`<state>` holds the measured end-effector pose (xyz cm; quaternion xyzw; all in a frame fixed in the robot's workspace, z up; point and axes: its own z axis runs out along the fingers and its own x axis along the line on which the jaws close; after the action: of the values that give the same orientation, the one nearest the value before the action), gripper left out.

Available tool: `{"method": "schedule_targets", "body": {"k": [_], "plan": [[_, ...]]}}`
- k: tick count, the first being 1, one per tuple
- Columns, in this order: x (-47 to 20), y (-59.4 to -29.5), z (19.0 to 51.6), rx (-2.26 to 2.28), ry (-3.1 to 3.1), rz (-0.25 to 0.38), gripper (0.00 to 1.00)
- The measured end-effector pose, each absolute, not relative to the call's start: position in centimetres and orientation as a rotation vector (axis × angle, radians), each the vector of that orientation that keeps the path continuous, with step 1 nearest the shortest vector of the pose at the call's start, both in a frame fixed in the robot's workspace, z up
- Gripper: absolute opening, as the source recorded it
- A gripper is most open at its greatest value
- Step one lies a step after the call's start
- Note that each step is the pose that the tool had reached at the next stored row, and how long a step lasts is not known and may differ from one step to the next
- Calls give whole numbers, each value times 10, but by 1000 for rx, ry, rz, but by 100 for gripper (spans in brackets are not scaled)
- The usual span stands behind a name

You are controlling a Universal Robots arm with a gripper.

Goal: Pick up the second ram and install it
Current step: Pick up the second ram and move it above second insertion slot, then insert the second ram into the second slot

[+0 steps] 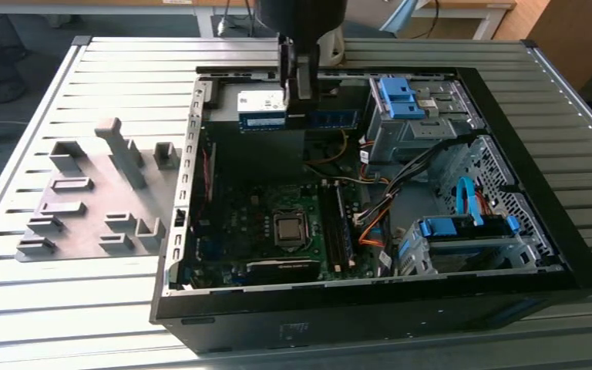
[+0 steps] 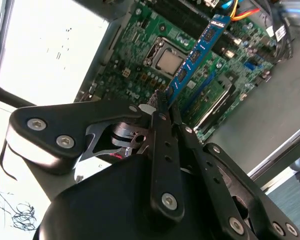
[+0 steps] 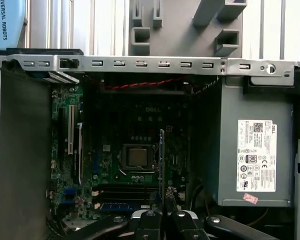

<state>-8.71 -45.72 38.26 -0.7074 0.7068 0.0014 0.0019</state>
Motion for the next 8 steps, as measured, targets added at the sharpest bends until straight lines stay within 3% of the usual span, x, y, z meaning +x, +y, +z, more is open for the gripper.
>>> {"method": "schedule_targets", "body": {"k": [8], "plan": [[-86,-457,383,-2220,2218,4,14]]}}
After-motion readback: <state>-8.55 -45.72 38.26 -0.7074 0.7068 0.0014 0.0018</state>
